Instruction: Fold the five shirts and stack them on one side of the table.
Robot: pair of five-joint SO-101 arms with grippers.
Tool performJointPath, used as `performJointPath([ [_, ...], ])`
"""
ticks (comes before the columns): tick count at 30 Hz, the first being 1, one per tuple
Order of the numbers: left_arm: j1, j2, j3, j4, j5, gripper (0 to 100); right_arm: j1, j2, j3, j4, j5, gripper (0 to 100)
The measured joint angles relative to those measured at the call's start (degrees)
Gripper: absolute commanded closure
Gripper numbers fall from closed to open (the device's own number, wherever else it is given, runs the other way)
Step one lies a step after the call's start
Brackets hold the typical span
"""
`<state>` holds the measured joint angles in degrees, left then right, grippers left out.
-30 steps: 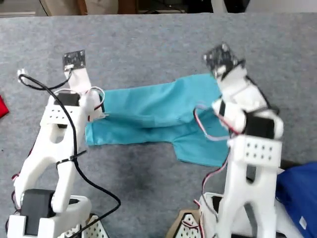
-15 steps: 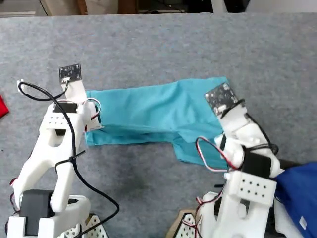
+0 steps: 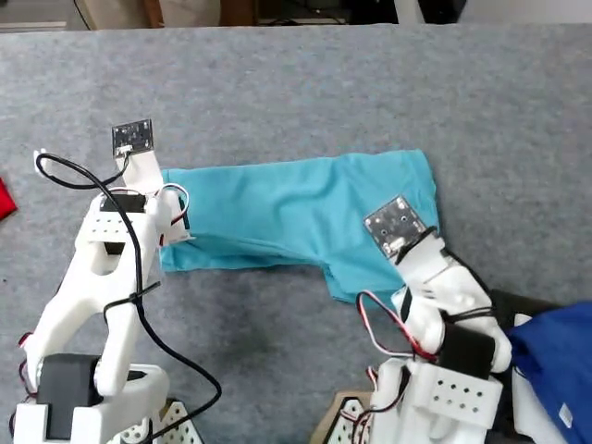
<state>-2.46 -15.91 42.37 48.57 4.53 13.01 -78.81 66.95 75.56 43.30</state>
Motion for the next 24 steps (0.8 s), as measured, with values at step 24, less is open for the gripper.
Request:
performJointPath([
  [24,-9.5,-0.5,-18.0,17.2,-10.5,91,0.1,-2.7,-0.9,-7.1,1.2,97.6],
])
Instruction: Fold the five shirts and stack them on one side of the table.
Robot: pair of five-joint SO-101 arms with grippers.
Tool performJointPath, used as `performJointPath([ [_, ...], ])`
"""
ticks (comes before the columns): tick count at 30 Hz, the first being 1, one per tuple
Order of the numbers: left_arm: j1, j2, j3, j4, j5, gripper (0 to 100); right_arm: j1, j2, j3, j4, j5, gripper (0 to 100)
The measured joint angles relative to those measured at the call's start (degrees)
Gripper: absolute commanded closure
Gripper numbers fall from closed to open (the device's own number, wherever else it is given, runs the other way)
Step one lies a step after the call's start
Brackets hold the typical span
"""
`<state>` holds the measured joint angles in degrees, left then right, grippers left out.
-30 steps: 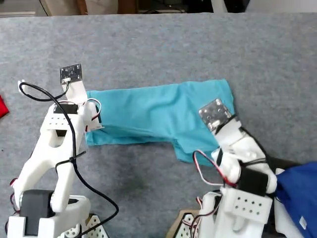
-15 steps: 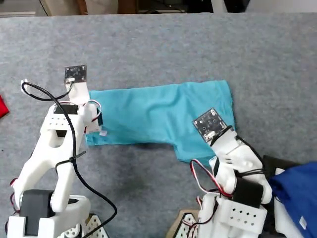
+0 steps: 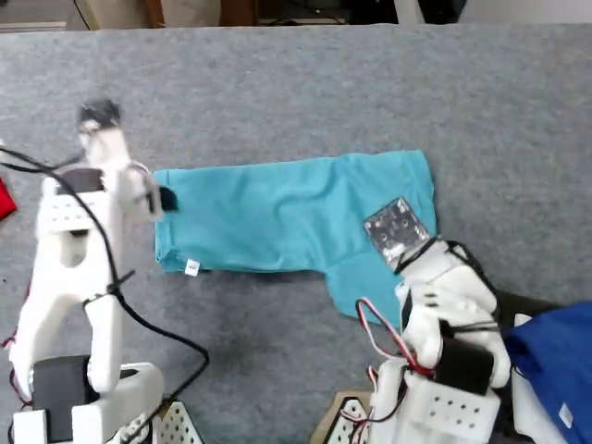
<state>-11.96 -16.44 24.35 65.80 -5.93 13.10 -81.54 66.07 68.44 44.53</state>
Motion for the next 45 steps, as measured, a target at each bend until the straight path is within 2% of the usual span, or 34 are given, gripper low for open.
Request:
performJointPath([
  [2,-0.2,0.0,-5.1,1.8,0.0,99,0.0,4.1,-1.4,-2.5,0.0,97.7],
  [5,1.8,0.0,-8.1,1.8,0.0,98,0.0,11.8,-4.9,-6.2,-0.1,97.7],
  [7,5.6,0.2,-7.6,0.1,0.1,98,-1.8,18.0,-7.6,-8.9,-1.3,97.7],
  [11,12.3,3.4,-4.2,-8.4,3.3,98,-6.6,32.3,-14.7,-12.7,-5.7,99.4],
  [16,13.1,13.9,-3.5,-21.1,8.4,98,-9.9,51.5,-23.2,-18.2,-10.6,99.3],
  [21,13.2,28.4,-7.6,-24.3,9.5,98,-9.9,70.2,-31.9,-23.6,-12.3,99.3],
  [23,12.7,34.0,-11.7,-22.6,9.5,98,-9.9,78.0,-36.4,-24.9,-12.5,99.3],
  [29,10.0,47.9,-30.8,-11.0,9.7,98,-7.5,102.4,-55.6,-25.8,-12.5,99.3],
  [33,9.3,56.4,-45.1,-3.0,9.7,98,-6.1,114.4,-69.9,-19.2,-12.6,99.3],
  [39,9.2,65.8,-64.5,9.5,9.7,98,-6.0,121.5,-87.0,-7.4,-12.6,99.4],
  [45,7.7,68.0,-82.6,21.6,9.4,98,-5.9,121.7,-99.7,4.2,-12.6,99.4],
])
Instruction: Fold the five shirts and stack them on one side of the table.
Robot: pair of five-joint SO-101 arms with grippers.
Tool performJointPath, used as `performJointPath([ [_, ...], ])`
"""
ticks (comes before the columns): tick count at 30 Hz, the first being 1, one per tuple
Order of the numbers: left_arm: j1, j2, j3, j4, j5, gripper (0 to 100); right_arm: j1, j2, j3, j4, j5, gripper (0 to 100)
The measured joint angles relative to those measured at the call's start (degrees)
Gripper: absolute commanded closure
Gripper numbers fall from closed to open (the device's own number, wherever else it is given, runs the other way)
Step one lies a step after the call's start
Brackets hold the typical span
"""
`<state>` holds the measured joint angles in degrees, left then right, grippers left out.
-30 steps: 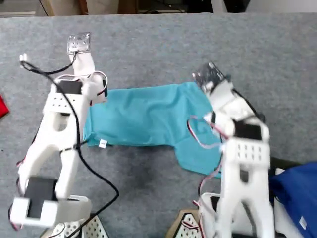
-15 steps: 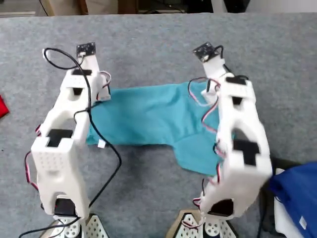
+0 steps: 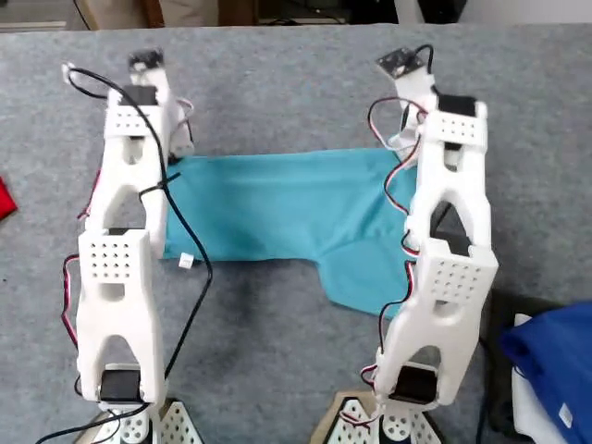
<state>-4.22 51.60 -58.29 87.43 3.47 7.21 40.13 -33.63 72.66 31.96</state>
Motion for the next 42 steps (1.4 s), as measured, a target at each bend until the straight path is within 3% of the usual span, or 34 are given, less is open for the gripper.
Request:
performJointPath([
  [5,0.4,0.0,-15.1,11.3,-4.1,98,0.0,-1.2,-8.1,10.8,0.0,99.4],
  [8,0.5,0.0,-15.6,12.7,-5.5,98,0.0,-4.8,-9.1,16.5,0.0,99.4],
  [12,2.3,-4.1,-5.3,12.8,-8.9,98,-0.1,-10.2,-7.3,21.0,0.0,99.4],
  [17,8.2,-17.0,18.5,12.8,-11.2,98,-0.2,-17.9,3.2,21.3,0.0,99.4],
  [22,7.7,-28.8,41.1,4.0,-11.4,98,-0.2,-29.0,20.9,12.8,0.0,99.4],
  [26,5.1,-29.5,53.4,-5.4,-11.4,98,-0.2,-32.9,37.4,0.8,0.6,99.4],
  [31,3.1,-26.4,56.1,-7.2,-11.4,98,0.8,-30.2,44.7,-8.9,2.9,99.4],
  [42,-0.1,-22.1,54.2,-5.0,-17.3,98,6.6,-14.8,37.5,-9.0,5.5,99.4],
])
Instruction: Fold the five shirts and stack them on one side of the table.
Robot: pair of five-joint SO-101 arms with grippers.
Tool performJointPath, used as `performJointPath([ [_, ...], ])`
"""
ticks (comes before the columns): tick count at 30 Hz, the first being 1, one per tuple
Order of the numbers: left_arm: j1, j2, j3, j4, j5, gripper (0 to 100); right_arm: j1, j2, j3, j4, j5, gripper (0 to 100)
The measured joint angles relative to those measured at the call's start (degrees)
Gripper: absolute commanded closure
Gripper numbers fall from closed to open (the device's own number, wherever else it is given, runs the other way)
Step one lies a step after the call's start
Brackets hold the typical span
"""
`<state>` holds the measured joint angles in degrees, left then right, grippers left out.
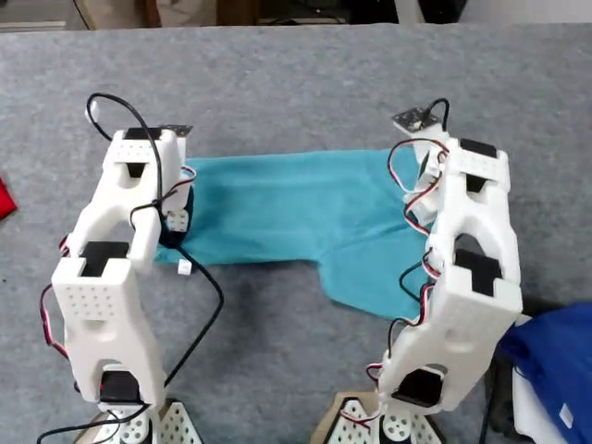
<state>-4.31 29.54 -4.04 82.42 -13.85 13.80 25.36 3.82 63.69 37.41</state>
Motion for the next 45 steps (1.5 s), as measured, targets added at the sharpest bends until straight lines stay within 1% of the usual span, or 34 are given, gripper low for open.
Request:
performJointPath([
  [3,-1.8,0.3,-3.2,2.2,-1.2,98,0.0,0.1,-1.9,1.3,0.4,99.4],
  [8,-3.1,1.2,-14.8,8.6,-1.7,98,-0.2,-0.7,-5.2,5.8,0.5,99.4],
  [10,-2.3,1.2,-19.2,11.3,-1.7,98,-1.1,-3.5,-5.5,8.4,1.0,99.4],
  [14,0.8,1.2,-24.9,16.3,-1.7,98,-4.0,-13.3,-4.7,13.9,5.1,99.4],
  [18,4.2,0.2,-24.2,17.4,-1.7,98,-6.6,-25.9,3.9,15.8,9.5,99.2],
  [23,8.4,-10.9,-12.8,16.4,-1.7,98,-9.6,-42.5,20.5,15.5,14.9,99.0],
  [25,8.6,-17.7,-6.2,13.9,-1.8,98,-10.5,-48.5,27.0,14.8,16.5,98.0],
  [28,7.6,-29.0,5.5,8.6,-1.8,98,-12.0,-55.6,35.8,14.5,18.3,90.3],
  [30,5.5,-36.0,13.7,3.8,-1.2,98,-12.7,-59.3,41.0,14.5,19.3,86.9],
  [33,0.8,-41.9,25.6,-5.5,1.6,98,-14.2,-64.1,48.2,14.5,20.0,86.6],
  [36,-4.1,-42.7,35.0,-15.6,3.3,98,-16.5,-68.7,54.9,14.4,20.9,86.4],
  [38,-7.2,-42.1,38.9,-21.8,3.6,98,-18.3,-71.4,58.5,14.4,21.1,85.7],
  [43,-12.9,-36.9,40.6,-31.0,3.8,98,-22.1,-75.0,64.3,11.3,21.1,74.5],
  [45,-15.8,-33.9,40.4,-34.1,3.8,98,-23.1,-75.1,66.1,8.8,21.1,73.0],
])
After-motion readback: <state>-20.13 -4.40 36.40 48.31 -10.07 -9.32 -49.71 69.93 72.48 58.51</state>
